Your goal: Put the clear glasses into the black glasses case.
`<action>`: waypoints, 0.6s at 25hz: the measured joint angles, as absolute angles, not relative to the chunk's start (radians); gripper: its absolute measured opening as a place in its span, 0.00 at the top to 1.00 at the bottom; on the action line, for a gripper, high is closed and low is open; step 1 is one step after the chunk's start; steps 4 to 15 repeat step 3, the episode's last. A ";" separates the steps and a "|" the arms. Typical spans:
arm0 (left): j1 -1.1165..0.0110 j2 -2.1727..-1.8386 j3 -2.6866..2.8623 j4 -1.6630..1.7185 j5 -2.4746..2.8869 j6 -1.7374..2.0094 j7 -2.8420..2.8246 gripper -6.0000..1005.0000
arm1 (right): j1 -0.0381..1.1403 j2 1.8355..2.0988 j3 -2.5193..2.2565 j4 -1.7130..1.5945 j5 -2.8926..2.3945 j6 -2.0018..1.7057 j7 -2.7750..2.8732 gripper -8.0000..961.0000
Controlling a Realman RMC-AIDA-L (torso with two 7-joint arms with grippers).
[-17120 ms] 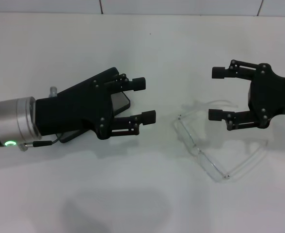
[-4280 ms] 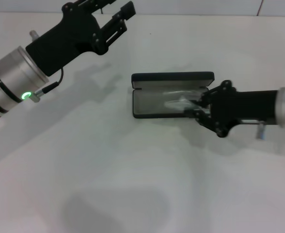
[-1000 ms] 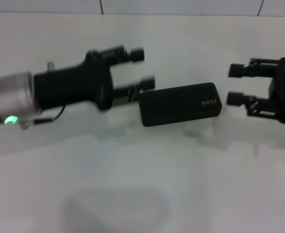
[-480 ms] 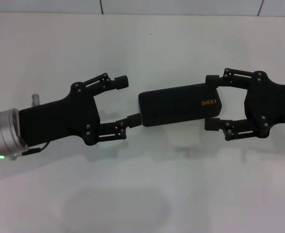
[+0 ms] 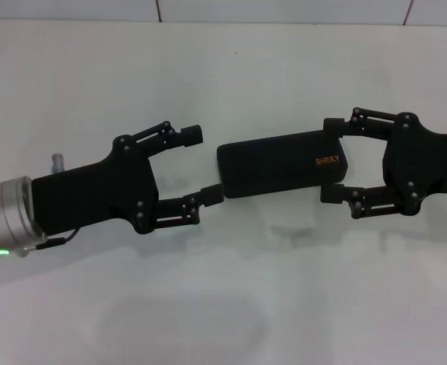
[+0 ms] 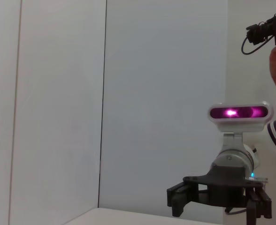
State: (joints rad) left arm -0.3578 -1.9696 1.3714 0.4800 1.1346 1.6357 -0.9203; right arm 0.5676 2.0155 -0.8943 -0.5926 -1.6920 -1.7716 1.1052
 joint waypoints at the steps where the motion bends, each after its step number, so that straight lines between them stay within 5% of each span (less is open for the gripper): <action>1: -0.358 -1.970 1.371 0.480 1.135 1.635 -0.920 0.14 | 0.568 2.015 -0.894 -0.592 -1.692 -1.771 1.105 0.09; 15: -0.359 -1.971 1.371 0.480 1.135 1.635 -0.920 0.14 | 0.568 2.016 -0.894 -0.592 -1.692 -1.771 1.105 0.09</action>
